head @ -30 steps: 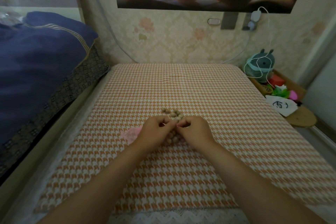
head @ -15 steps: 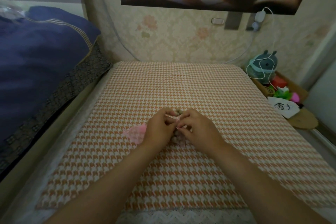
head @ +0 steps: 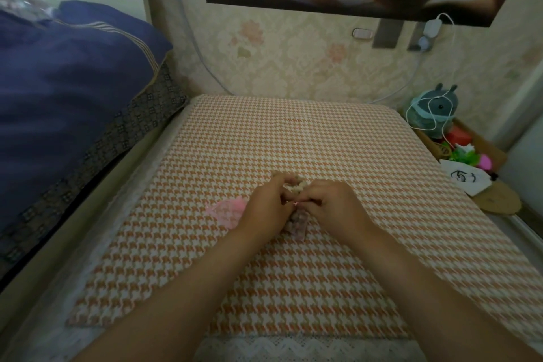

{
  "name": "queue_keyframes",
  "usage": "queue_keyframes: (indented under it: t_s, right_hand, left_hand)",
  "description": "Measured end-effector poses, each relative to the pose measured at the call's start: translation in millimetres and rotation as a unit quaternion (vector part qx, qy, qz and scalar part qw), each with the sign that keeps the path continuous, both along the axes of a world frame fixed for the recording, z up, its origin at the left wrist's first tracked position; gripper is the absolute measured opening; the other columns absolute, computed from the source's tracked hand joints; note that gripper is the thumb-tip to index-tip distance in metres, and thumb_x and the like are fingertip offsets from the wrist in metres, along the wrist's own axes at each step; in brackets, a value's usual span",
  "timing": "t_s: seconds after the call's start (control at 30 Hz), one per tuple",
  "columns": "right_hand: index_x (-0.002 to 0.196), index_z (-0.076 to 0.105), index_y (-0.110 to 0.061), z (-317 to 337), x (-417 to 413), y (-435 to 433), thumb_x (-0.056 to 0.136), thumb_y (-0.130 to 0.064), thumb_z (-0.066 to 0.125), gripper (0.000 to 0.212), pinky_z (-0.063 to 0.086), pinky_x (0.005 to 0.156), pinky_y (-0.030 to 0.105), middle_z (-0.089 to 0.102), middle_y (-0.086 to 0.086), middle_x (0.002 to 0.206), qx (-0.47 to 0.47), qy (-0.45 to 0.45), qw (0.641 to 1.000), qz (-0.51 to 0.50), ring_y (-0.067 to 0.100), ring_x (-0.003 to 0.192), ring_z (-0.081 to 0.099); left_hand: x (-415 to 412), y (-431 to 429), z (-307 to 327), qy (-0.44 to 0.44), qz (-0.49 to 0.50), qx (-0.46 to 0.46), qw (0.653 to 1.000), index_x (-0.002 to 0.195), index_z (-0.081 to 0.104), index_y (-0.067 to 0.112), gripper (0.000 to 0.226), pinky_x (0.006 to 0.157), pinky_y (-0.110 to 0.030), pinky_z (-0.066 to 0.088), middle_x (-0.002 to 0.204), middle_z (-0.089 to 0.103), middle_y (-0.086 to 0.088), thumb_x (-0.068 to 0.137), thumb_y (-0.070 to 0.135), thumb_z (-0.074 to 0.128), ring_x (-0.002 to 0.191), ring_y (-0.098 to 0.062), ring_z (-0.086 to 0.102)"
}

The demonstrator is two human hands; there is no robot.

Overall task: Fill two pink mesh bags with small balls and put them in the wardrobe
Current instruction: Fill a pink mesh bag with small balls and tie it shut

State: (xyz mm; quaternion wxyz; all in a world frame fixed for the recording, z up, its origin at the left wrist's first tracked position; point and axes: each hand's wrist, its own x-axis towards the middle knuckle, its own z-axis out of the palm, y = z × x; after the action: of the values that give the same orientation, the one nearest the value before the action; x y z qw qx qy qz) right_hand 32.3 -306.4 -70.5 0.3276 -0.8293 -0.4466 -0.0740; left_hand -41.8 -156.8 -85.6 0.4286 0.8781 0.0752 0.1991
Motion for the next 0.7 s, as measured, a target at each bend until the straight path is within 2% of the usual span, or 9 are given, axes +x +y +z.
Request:
queue_keyframes:
  t_s: [0.07, 0.13, 0.2, 0.27, 0.4, 0.5, 0.6, 0.7]
  right_hand:
    - [0.09, 0.082, -0.021, 1, -5, 3, 0.086, -0.012, 0.076, 0.012, 0.051, 0.069, 0.013, 0.075, -0.012, 0.08, 0.057, 0.112, 0.991, -0.044, 0.0, 0.071, 0.069]
    - [0.085, 0.08, -0.021, 4, -9, 6, 0.089, -0.009, 0.073, 0.015, 0.055, 0.061, 0.018, 0.075, -0.004, 0.073, 0.118, 0.249, 0.957, -0.091, 0.005, 0.063, 0.072]
    - [0.084, 0.079, -0.02, 4, -9, 8, 0.092, -0.01, 0.07, 0.016, 0.056, 0.056, 0.023, 0.075, 0.001, 0.07, 0.127, 0.309, 0.933, -0.136, 0.011, 0.059, 0.072]
    - [0.09, 0.079, -0.011, 6, -10, 10, 0.093, -0.011, 0.069, 0.011, 0.053, 0.052, 0.026, 0.075, 0.003, 0.069, 0.137, 0.372, 0.903, -0.166, 0.014, 0.055, 0.069]
    - [0.079, 0.072, -0.001, 11, -13, 13, 0.095, -0.008, 0.064, 0.019, 0.045, 0.042, 0.024, 0.066, 0.011, 0.065, 0.14, 0.515, 0.827, -0.179, 0.015, 0.044, 0.057]
    - [0.077, 0.066, -0.002, 13, -11, 14, 0.097, -0.008, 0.061, 0.021, 0.041, 0.038, 0.021, 0.06, 0.008, 0.06, 0.104, 0.562, 0.802, -0.177, 0.013, 0.039, 0.053]
    - [0.077, 0.066, -0.001, 15, -6, 11, 0.096, -0.006, 0.06, 0.02, 0.041, 0.038, 0.02, 0.061, 0.008, 0.061, 0.08, 0.578, 0.79, -0.187, 0.012, 0.04, 0.053]
    - [0.076, 0.064, -0.004, 15, -6, 8, 0.098, -0.005, 0.055, 0.024, 0.04, 0.036, 0.017, 0.059, 0.006, 0.061, 0.06, 0.596, 0.782, -0.174, 0.007, 0.036, 0.051]
  left_hand:
    - [-1, -1, 0, -0.006, 0.011, 0.017, 1.0, 0.107, 0.066, 0.019, 0.026, 0.067, -0.009, 0.045, 0.082, 0.069, 0.01, 0.083, 0.012, 0.072, 0.068, 0.008, 0.058]
    - [-1, -3, 1, -0.011, 0.014, 0.033, 0.999, 0.104, 0.069, 0.017, 0.02, 0.068, -0.004, 0.042, 0.088, 0.07, 0.006, 0.085, 0.012, 0.071, 0.07, 0.008, 0.056]
    - [-1, -6, 2, -0.008, 0.02, 0.06, 0.998, 0.106, 0.069, 0.016, 0.02, 0.073, -0.013, 0.046, 0.095, 0.071, 0.004, 0.086, 0.012, 0.068, 0.076, 0.0, 0.058]
    - [0, -9, 3, -0.013, 0.028, 0.087, 0.996, 0.108, 0.068, 0.016, 0.021, 0.077, -0.024, 0.05, 0.099, 0.07, 0.001, 0.088, 0.015, 0.065, 0.082, -0.007, 0.059]
    - [-3, -16, -1, -0.048, 0.022, 0.16, 0.986, 0.109, 0.065, 0.012, 0.02, 0.079, -0.028, 0.043, 0.101, 0.066, -0.006, 0.09, 0.013, 0.058, 0.093, -0.02, 0.057]
    - [-5, -17, -7, -0.082, 0.013, 0.222, 0.972, 0.113, 0.065, 0.006, 0.023, 0.083, -0.032, 0.043, 0.104, 0.066, -0.012, 0.09, 0.01, 0.058, 0.098, -0.028, 0.057]
    - [-1, -15, -14, -0.094, -0.003, 0.25, 0.964, 0.107, 0.067, 0.011, 0.021, 0.082, -0.035, 0.046, 0.1, 0.065, -0.008, 0.093, 0.018, 0.053, 0.095, -0.026, 0.057]
    - [1, -13, -18, -0.074, -0.019, 0.258, 0.963, 0.101, 0.069, 0.014, 0.028, 0.082, -0.038, 0.046, 0.095, 0.065, -0.004, 0.092, 0.026, 0.045, 0.093, -0.024, 0.057]
